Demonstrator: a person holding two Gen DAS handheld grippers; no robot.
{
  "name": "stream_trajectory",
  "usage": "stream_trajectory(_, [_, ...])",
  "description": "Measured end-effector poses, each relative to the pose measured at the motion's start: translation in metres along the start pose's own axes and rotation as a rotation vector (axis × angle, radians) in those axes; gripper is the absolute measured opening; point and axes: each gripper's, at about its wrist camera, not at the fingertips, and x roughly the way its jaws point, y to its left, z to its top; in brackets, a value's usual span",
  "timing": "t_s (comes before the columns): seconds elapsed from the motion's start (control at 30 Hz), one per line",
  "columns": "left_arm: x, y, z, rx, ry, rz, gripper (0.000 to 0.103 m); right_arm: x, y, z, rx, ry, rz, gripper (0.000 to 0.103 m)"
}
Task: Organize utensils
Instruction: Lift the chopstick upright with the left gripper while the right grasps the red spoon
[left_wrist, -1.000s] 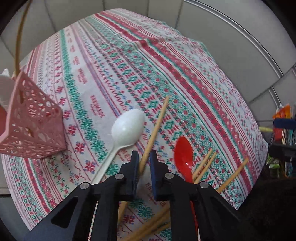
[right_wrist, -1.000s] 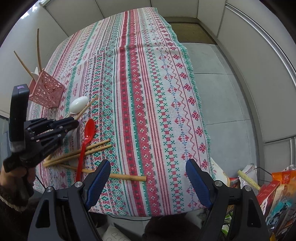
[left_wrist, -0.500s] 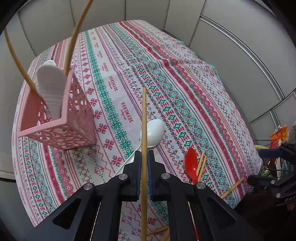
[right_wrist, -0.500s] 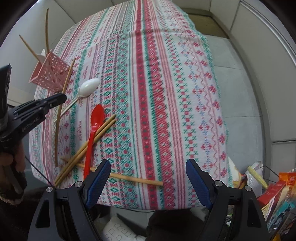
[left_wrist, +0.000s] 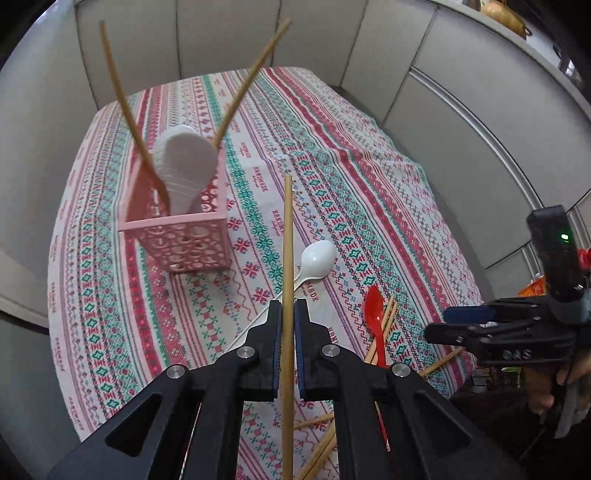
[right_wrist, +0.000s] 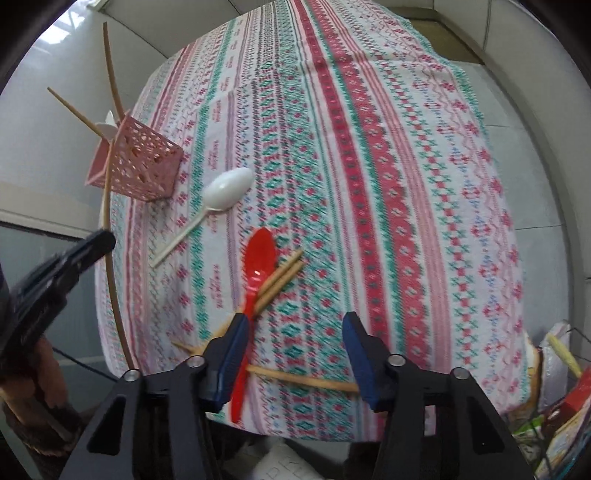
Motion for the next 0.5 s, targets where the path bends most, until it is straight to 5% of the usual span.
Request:
stream_trajectory(0.23, [-0.018,0.015,-0.005,-0.059,-0.047,-0.02,0.006,0.021,0.028,0.022,0.008,-0.004,0.033,0.041])
stream_trajectory(0.5, [-0.02,0.029,-0.009,-0.101,-0.059,-0.014,0.006,0.053,0.053,0.039,-0.039,0.014,-0.076,0.04])
